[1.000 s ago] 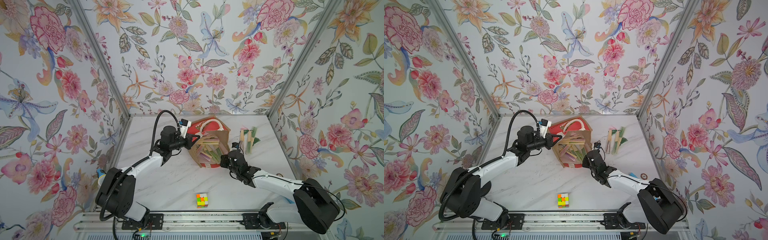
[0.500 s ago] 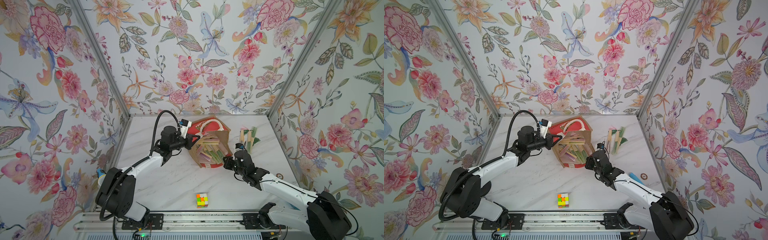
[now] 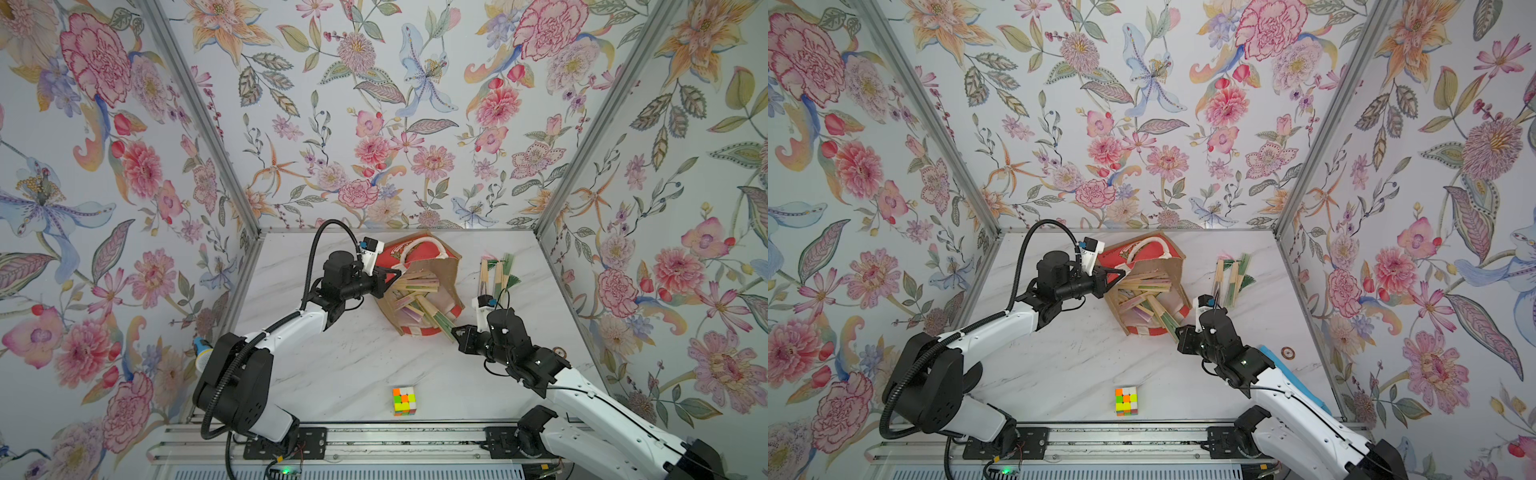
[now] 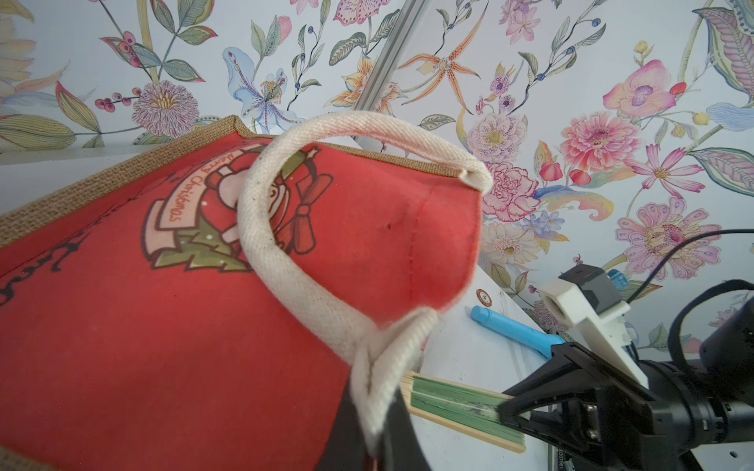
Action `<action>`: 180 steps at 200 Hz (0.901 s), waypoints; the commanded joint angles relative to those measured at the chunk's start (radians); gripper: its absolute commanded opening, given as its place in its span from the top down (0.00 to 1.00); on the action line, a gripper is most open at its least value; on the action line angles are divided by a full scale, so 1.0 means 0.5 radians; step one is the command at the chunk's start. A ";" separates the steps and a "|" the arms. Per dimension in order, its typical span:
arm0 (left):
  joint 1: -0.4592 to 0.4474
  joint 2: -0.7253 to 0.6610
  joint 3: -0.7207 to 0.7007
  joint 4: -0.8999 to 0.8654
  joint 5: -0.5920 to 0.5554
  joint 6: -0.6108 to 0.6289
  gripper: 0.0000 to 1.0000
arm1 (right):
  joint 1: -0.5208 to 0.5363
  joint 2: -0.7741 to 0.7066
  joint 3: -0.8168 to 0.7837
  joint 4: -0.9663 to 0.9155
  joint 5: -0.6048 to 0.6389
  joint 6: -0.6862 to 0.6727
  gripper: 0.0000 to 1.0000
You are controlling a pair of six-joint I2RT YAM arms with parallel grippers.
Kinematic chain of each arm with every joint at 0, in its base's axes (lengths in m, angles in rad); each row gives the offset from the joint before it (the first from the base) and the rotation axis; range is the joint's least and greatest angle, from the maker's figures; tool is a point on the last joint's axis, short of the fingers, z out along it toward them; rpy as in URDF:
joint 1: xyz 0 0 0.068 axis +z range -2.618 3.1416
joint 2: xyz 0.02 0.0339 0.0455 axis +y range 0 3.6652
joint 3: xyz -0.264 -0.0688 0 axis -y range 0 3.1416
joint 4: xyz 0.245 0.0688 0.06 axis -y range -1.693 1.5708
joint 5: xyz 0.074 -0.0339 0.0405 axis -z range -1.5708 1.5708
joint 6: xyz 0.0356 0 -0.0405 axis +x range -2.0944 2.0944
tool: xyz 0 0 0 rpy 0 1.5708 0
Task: Take out the folding fans from the tote bags
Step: Pick up the folding fan from the canvas bag, then place the folding fan at the center of the board.
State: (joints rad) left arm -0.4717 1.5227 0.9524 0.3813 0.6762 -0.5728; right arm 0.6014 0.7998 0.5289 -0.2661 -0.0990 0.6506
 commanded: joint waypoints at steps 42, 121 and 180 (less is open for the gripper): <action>-0.005 0.065 0.080 -0.063 -0.009 -0.021 1.00 | -0.044 -0.550 0.083 -0.540 -0.168 0.049 0.92; -0.006 0.139 0.089 -0.006 0.043 -0.059 1.00 | -0.100 -0.903 0.185 -0.664 -0.113 0.132 0.92; -0.006 0.135 0.068 0.038 0.064 -0.084 1.00 | -0.123 -0.898 0.321 -0.659 0.072 0.074 0.92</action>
State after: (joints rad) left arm -0.4717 1.5806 0.9810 0.3988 0.6994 -0.5888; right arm 0.5472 0.3458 0.6472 -0.5949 -0.1123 0.7063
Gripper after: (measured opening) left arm 0.070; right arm 0.087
